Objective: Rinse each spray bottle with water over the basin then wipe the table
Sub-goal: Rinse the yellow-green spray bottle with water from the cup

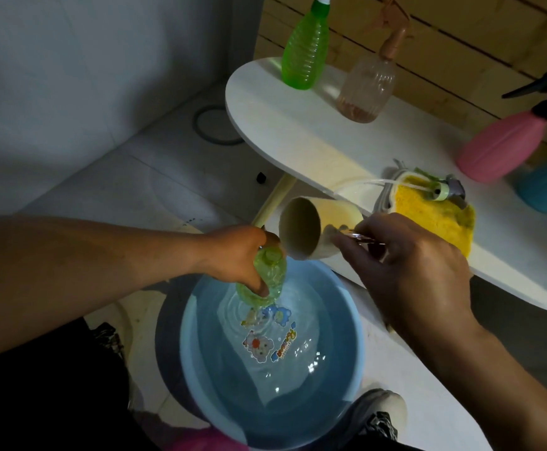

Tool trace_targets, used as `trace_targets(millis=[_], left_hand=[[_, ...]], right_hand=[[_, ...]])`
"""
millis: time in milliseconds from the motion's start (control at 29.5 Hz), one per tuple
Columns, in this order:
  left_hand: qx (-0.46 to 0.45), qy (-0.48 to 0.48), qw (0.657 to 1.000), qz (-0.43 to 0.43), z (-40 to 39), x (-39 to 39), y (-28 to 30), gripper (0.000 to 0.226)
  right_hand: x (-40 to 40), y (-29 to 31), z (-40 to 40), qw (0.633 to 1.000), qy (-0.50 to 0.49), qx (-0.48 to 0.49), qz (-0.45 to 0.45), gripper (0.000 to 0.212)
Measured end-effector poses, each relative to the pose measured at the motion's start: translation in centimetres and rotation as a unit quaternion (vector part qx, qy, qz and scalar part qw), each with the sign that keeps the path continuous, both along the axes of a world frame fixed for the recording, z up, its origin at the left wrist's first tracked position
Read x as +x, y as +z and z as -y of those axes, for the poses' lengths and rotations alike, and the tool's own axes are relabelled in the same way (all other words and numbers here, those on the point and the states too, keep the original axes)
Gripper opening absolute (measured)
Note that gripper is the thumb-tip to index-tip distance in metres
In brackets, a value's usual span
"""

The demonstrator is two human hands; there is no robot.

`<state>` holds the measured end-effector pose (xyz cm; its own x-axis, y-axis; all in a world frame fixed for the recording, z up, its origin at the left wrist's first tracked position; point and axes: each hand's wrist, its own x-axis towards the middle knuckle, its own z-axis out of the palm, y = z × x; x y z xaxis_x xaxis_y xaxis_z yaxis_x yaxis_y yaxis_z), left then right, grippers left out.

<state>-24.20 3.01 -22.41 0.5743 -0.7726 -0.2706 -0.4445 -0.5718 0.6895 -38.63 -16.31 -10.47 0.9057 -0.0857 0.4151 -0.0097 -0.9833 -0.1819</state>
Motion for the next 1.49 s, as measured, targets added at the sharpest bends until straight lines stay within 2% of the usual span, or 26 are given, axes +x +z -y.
trace_targets(millis=[169,373,508,610,813,1051,1186,1322,1491], left_hand=[[0.017,0.007,1.000,-0.007,-1.2,0.4,-0.5,0.062],[0.025,-0.006,1.000,-0.001,-2.1,0.3,-0.9,0.073],[0.015,0.004,1.000,-0.012,-1.9,0.1,-0.7,0.072],[0.002,0.017,1.000,-0.014,-1.8,0.0,-0.4,0.073],[0.008,0.030,0.999,0.011,-1.6,-0.1,-0.5,0.088],[0.013,0.027,0.999,-0.009,-2.0,-0.1,-0.8,0.072],[0.020,0.026,0.999,-0.007,-2.2,-0.1,-0.7,0.068],[0.025,0.022,0.999,-0.011,-2.5,0.0,-0.6,0.066],[0.038,0.029,0.999,0.003,-2.5,-0.1,-0.5,0.066]], right_hand=[[0.0,-0.1,0.4,0.997,0.018,0.046,-0.058,0.029],[0.8,-2.9,1.5,0.984,-0.046,0.007,-0.172,0.038],[2.3,-7.6,2.7,0.962,-0.072,0.035,-0.262,0.039],[3.4,-12.4,3.6,0.928,-0.095,0.064,-0.356,0.036],[2.5,-20.8,5.7,0.889,-0.035,0.052,-0.453,0.033],[1.3,-25.0,6.4,0.854,-0.005,0.007,-0.520,0.030],[0.6,-26.5,5.4,0.844,0.011,0.023,-0.536,0.029],[1.0,-24.6,4.4,0.860,-0.031,0.141,-0.490,0.029],[1.5,-19.7,4.6,0.845,-0.114,0.300,-0.427,0.040]])
